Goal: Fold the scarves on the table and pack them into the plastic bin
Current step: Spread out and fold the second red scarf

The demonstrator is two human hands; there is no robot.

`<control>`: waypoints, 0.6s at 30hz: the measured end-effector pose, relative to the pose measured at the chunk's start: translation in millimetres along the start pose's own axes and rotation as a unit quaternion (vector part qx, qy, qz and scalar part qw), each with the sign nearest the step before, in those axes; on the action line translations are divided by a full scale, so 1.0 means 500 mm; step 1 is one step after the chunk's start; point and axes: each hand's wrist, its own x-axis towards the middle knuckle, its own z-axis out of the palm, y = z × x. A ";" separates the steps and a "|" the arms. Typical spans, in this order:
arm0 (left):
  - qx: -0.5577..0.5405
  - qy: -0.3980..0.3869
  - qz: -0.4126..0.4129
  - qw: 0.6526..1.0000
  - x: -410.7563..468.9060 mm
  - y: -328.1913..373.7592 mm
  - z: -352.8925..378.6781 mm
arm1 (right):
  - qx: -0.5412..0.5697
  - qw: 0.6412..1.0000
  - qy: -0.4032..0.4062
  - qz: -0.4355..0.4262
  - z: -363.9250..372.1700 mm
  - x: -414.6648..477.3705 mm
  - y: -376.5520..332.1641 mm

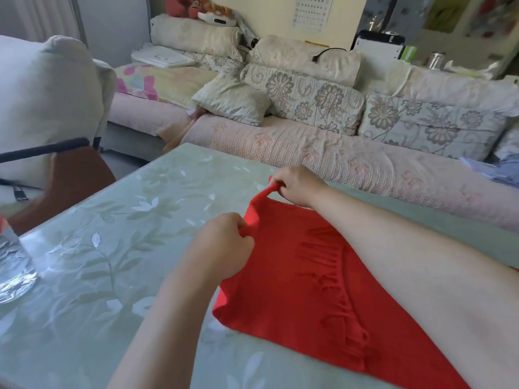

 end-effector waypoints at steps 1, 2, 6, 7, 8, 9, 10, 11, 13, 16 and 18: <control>-0.017 -0.007 0.019 1.000 -0.006 0.029 0.007 | 0.011 1.000 0.013 0.015 -0.019 -0.028 0.027; -0.037 -0.016 0.036 0.999 -0.013 0.058 0.017 | 0.023 0.999 0.026 0.031 -0.038 -0.060 0.053; -0.100 -0.052 0.095 0.989 -0.039 0.176 0.074 | 0.063 0.990 0.091 0.091 -0.113 -0.205 0.154; -0.108 -0.060 0.109 0.986 -0.045 0.203 0.094 | 0.066 0.988 0.100 0.099 -0.127 -0.241 0.179; -0.114 -0.066 0.124 0.983 -0.052 0.232 0.114 | 0.065 0.987 0.105 0.107 -0.140 -0.278 0.206; -0.114 -0.073 0.137 0.981 -0.058 0.260 0.136 | 0.059 0.986 0.106 0.115 -0.149 -0.314 0.233; -0.109 -0.080 0.150 0.979 -0.064 0.287 0.159 | 0.052 0.986 0.104 0.122 -0.156 -0.350 0.262; -0.103 -0.088 0.163 0.977 -0.071 0.314 0.182 | 0.046 0.986 0.101 0.127 -0.162 -0.385 0.290; -0.093 -0.103 0.188 0.972 -0.085 0.365 0.226 | 0.042 0.985 0.094 0.137 -0.168 -0.450 0.341; -0.078 -0.138 0.211 0.965 -0.104 0.435 0.291 | 0.031 0.986 0.077 0.142 -0.165 -0.532 0.401; -0.061 -0.165 0.218 0.960 -0.116 0.471 0.334 | 0.030 0.986 0.066 0.152 -0.155 -0.574 0.437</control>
